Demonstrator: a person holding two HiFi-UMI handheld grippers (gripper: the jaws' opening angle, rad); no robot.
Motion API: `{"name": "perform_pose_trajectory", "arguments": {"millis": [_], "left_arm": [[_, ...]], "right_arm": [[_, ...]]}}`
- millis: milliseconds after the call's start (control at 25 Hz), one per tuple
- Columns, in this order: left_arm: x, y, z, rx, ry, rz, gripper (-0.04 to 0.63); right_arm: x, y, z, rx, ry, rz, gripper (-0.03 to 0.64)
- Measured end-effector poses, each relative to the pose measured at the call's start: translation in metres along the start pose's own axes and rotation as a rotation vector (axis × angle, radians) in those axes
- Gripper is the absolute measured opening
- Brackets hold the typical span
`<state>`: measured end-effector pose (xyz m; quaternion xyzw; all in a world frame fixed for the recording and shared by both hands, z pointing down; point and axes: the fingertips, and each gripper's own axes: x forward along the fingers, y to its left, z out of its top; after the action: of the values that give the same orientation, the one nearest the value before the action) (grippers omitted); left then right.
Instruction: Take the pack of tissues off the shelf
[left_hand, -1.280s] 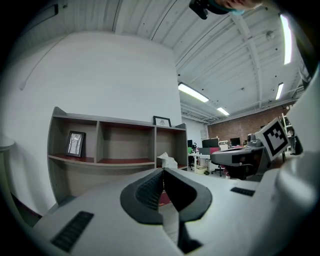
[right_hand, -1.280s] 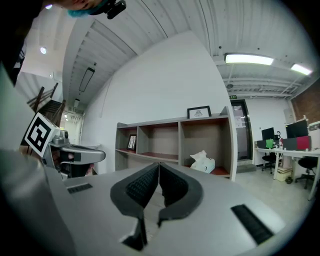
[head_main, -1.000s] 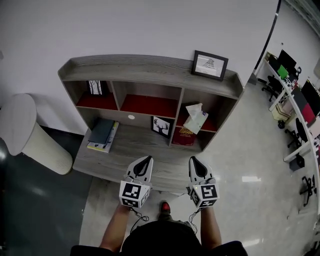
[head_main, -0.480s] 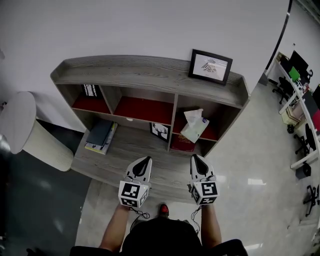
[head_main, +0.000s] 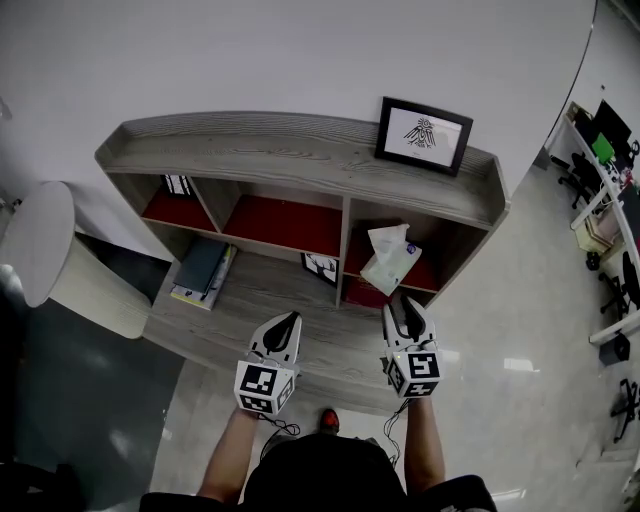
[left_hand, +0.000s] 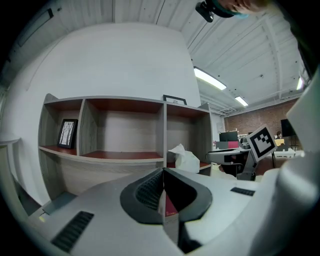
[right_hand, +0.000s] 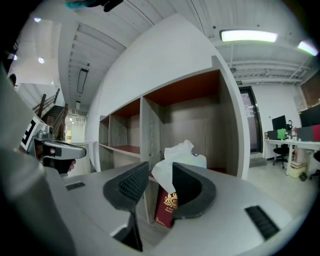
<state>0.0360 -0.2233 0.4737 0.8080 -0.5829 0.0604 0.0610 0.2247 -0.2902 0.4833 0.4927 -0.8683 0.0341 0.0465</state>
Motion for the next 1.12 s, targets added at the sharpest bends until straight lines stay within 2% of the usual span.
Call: {"name": "perform_pose_trajectory", "arguments": {"millis": [320, 720, 880, 1120], "left_arm": [[0.004, 0.006, -0.005, 0.007, 0.023, 0.03, 0.008], [0.006, 0.016, -0.007, 0.007, 0.046, 0.073, 0.008], [0.007, 0.017, -0.009, 0.014, 0.052, 0.08, 0.008], [0.005, 0.015, -0.011, 0.008, 0.052, 0.077, 0.008]], "right_arm": [[0.028, -0.015, -0.019, 0.001, 0.052, 0.015, 0.17], [0.049, -0.021, -0.035, 0.018, 0.097, 0.024, 0.172], [0.05, -0.025, -0.035, 0.02, 0.1, 0.013, 0.087], [0.045, -0.031, -0.032, 0.025, 0.094, -0.008, 0.046]]}}
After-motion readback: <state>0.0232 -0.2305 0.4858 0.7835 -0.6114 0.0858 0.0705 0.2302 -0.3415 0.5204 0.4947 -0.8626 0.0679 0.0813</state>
